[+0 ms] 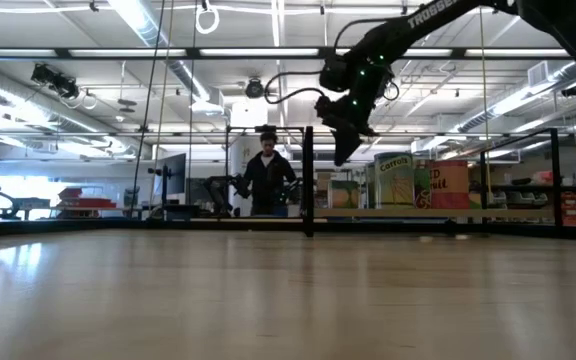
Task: Pick and place cans onto a shelf
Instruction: Put the green/orange can on the shelf, then put the red/white can on the shelf
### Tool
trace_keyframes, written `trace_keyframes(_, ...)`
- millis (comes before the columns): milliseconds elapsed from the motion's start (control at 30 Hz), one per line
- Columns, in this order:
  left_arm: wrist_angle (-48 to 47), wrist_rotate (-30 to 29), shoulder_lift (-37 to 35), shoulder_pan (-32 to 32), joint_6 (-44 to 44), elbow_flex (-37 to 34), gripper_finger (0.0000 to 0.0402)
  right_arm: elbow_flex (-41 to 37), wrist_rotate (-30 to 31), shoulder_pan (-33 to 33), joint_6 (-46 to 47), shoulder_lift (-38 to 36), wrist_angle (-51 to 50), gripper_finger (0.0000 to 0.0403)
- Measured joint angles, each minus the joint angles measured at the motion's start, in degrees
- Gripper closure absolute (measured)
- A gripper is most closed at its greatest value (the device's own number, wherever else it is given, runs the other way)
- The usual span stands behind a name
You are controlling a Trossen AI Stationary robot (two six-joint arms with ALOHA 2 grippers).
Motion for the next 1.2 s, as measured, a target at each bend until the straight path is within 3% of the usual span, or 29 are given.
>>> trace_keyframes(100,-1.22,0.01,0.07,0.0,-2.26,0.0,0.0225,-1.29,-2.56,-0.47,0.68,0.05,1.39,0.0396)
trace_keyframes(233,-4.16,0.01,0.07,0.0,-5.51,0.0,0.0225,-3.07,0.07,-0.29,0.71,0.09,2.32,0.0393)
trace_keyframes(600,-6.82,0.04,0.07,-0.61,-8.57,-0.02,0.0225,-10.3,0.25,1.38,-0.02,-0.09,5.14,0.04)
trace_keyframes(967,-7.42,0.02,0.07,-1.43,-10.76,-0.02,0.0225,-9.81,0.43,2.29,0.0,0.09,6.84,0.04)
trace_keyframes(1200,-6.59,-0.09,0.07,-3.76,-12.28,-0.02,0.0225,-7.11,3.7,3.68,-0.44,-1.35,5.36,0.04)
